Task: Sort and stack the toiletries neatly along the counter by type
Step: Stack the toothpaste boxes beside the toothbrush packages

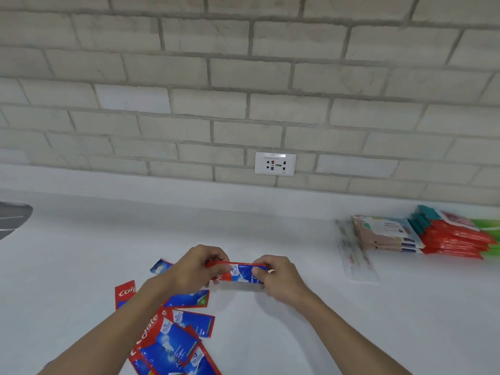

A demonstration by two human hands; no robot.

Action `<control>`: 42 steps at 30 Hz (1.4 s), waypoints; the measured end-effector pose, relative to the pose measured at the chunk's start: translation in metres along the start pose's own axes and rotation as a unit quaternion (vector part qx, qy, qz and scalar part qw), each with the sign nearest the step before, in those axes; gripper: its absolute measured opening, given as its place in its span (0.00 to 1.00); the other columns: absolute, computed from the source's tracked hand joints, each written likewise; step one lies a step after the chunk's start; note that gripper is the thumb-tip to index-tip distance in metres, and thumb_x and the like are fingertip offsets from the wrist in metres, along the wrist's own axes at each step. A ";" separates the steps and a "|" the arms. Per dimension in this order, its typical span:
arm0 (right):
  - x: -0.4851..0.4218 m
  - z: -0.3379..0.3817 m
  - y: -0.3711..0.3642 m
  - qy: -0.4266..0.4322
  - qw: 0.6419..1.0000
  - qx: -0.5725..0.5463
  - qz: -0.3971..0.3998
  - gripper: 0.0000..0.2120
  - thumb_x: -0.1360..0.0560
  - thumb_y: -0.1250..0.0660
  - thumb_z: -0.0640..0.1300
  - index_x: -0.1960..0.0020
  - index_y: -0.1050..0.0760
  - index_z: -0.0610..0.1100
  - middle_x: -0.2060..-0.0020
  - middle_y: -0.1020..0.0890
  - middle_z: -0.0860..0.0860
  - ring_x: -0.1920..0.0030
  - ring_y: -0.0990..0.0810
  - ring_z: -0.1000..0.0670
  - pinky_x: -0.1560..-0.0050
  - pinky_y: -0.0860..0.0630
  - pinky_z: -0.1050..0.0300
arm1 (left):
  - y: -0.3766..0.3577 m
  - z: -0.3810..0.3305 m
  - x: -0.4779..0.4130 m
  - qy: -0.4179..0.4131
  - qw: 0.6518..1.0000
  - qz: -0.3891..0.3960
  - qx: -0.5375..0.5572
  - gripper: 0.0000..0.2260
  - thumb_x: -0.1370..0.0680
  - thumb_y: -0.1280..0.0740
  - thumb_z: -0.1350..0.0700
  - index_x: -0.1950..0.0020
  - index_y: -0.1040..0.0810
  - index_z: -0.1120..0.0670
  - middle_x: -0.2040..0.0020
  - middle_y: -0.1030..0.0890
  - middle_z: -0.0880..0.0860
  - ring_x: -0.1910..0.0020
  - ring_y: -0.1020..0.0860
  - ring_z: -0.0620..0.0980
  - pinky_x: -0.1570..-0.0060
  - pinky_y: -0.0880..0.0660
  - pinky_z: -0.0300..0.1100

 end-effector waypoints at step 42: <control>-0.149 -0.106 0.178 0.061 0.947 0.287 -0.130 0.11 0.22 0.36 0.40 0.41 0.23 0.42 0.46 0.27 0.47 0.47 0.26 0.50 0.48 0.29 0.64 | -0.125 -0.051 -0.249 -0.011 0.987 -0.160 0.016 0.16 0.28 0.26 0.60 0.41 0.20 0.56 0.47 0.22 0.47 0.53 0.20 0.43 0.55 0.26 0.23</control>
Point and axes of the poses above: each hand's wrist, its own x-axis away from the middle knuckle, its own y-axis out of the back of the hand, z = x × y, the point moved 3 cm from there along -x, towards the middle knuckle
